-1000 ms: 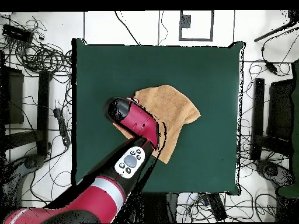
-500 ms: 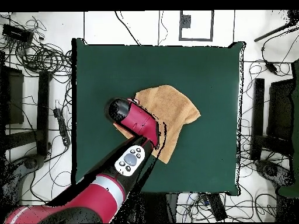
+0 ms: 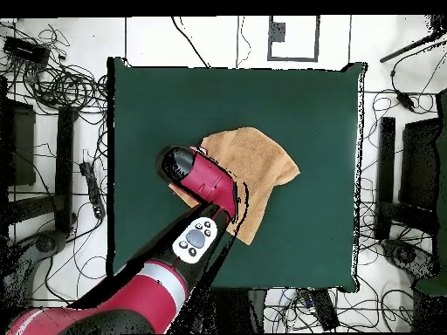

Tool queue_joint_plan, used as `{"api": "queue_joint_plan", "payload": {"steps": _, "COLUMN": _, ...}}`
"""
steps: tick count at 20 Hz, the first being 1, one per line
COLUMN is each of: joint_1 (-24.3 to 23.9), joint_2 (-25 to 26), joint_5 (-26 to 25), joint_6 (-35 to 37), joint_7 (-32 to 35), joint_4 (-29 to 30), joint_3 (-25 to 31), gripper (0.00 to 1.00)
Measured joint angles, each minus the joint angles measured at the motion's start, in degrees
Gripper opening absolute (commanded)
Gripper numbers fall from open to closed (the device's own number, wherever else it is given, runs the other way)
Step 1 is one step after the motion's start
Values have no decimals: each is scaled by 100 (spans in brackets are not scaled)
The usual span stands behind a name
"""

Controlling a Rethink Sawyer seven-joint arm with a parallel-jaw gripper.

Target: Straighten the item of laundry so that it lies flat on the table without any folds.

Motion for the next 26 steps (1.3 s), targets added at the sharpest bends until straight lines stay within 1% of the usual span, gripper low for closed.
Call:
{"api": "queue_joint_plan", "payload": {"steps": 8, "joint_1": -136, "joint_2": -321, "joint_5": 372, "joint_6": -41, "joint_7": 0, "joint_4": 25, "joint_3": 417, "gripper": 0}}
{"api": "queue_joint_plan", "payload": {"steps": 12, "joint_1": -168, "joint_2": -440, "joint_5": 515, "joint_6": -142, "joint_7": 0, "joint_4": 37, "joint_3": 532, "gripper": 0}}
{"api": "queue_joint_plan", "payload": {"steps": 17, "joint_1": -167, "joint_2": -577, "joint_5": 727, "joint_6": -358, "joint_7": 0, "joint_4": 46, "joint_3": 716, "gripper": 0}}
{"api": "queue_joint_plan", "payload": {"steps": 24, "joint_1": -176, "joint_2": -627, "joint_5": 916, "joint_6": -632, "joint_7": 0, "joint_4": 76, "joint_3": 929, "gripper": 0}}
{"api": "queue_joint_plan", "payload": {"steps": 26, "joint_1": -188, "joint_2": -674, "joint_5": 985, "joint_6": -793, "joint_7": 0, "joint_4": 122, "joint_3": 1063, "gripper": 0}}
